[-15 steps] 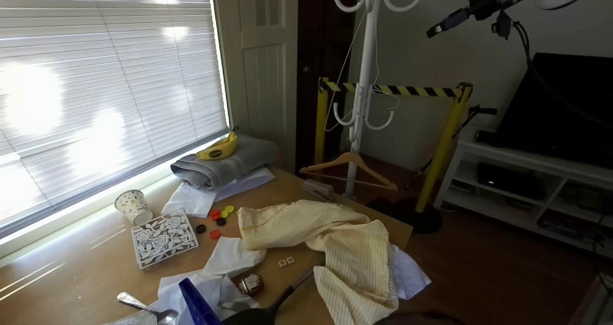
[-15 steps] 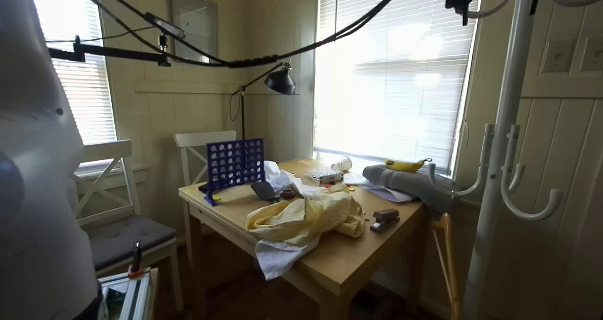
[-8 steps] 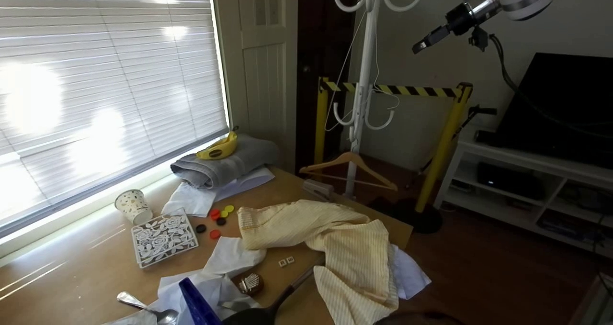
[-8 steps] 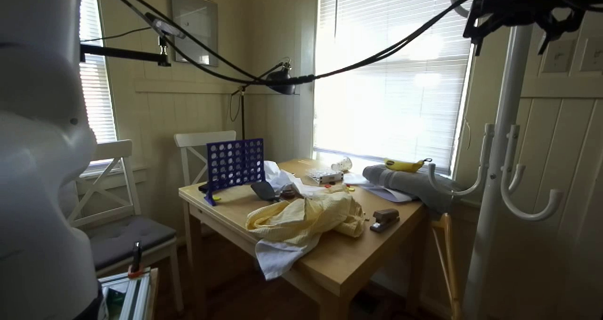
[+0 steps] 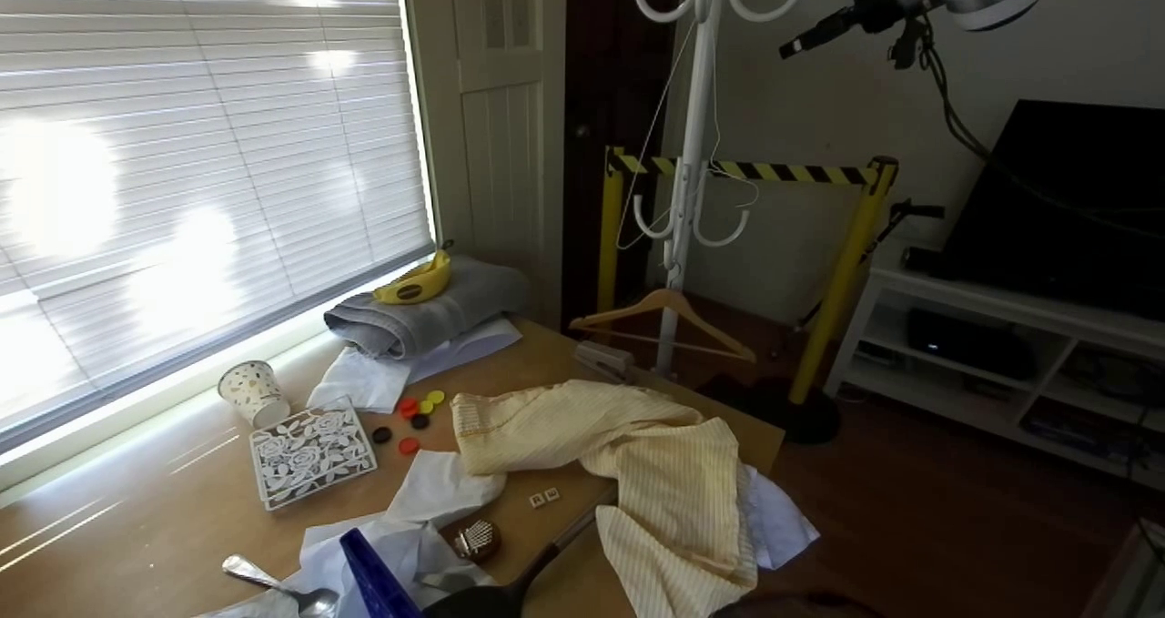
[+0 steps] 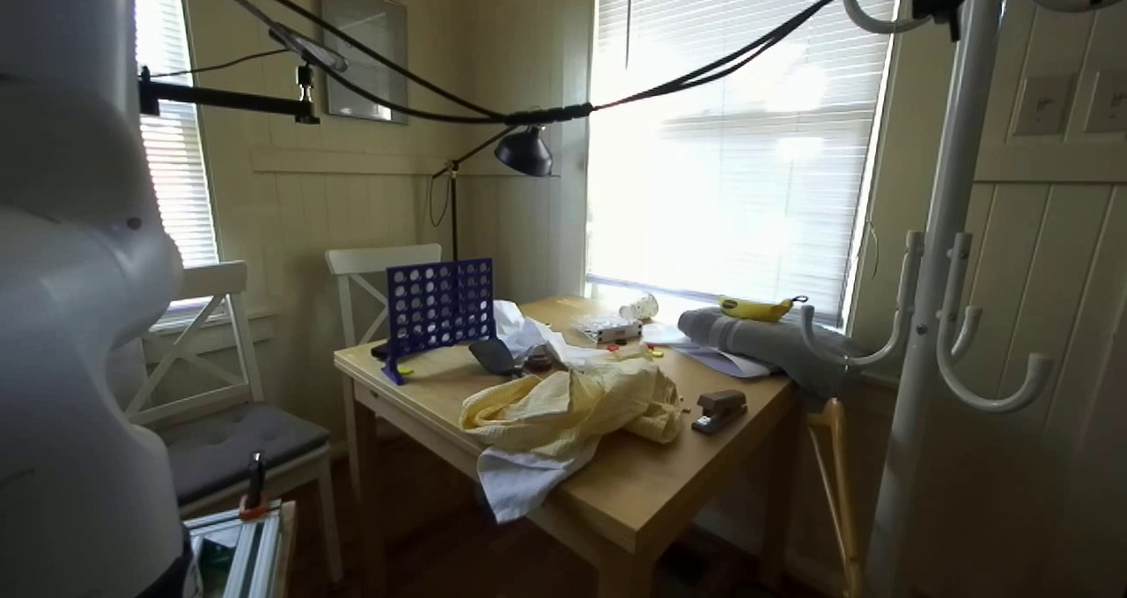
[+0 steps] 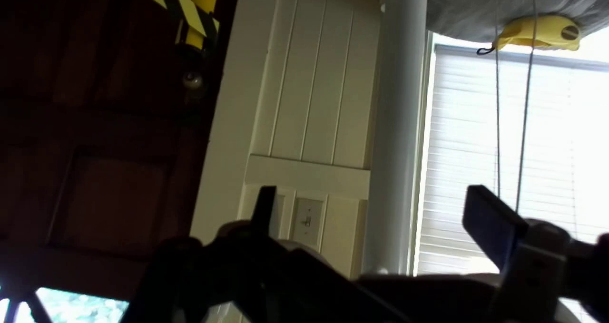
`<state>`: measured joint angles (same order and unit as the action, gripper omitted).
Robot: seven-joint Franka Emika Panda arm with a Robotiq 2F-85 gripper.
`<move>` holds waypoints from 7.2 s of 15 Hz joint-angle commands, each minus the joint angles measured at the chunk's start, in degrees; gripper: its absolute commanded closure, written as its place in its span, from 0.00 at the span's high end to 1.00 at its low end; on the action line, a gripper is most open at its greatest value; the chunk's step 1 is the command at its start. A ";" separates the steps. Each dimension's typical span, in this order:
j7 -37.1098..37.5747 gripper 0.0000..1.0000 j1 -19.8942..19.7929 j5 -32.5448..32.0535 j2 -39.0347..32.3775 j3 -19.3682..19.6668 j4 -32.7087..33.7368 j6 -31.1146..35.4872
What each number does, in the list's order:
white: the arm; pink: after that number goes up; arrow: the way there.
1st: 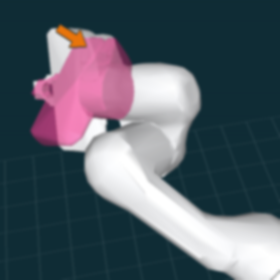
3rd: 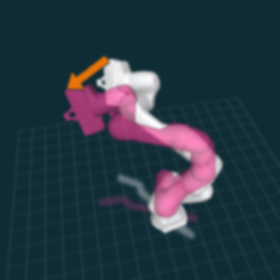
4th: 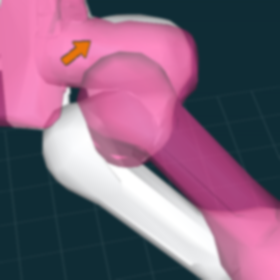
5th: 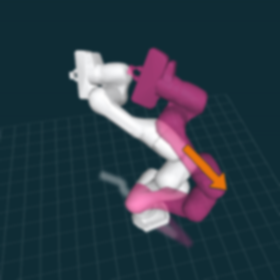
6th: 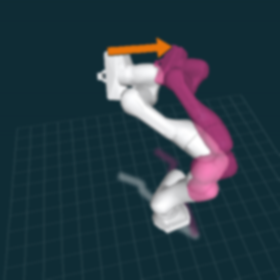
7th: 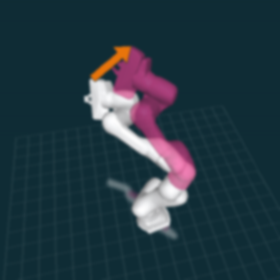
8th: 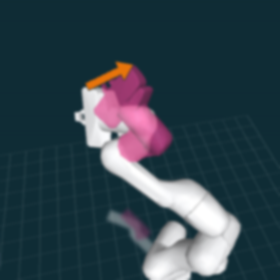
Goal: Take the hanger off the coat hook and place it on the table
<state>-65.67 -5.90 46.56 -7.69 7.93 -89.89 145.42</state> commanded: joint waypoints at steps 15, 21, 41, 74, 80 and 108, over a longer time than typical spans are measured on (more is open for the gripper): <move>-2.77 0.75 3.56 2.95 -5.63 -6.67 -2.94 4.83; -2.41 0.37 3.50 2.09 -6.07 -7.32 -2.61 3.79; -10.02 0.01 4.52 -1.96 1.34 -7.91 -3.76 5.62; -11.50 0.01 6.78 -20.13 -21.56 -17.61 17.75 -40.34; -10.92 0.01 8.18 -22.24 -22.23 -17.44 17.56 -35.45; -6.98 0.01 36.75 -65.81 -49.31 -10.33 57.61 -66.09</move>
<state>-71.58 28.87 -15.57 -54.30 -3.35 -37.13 84.29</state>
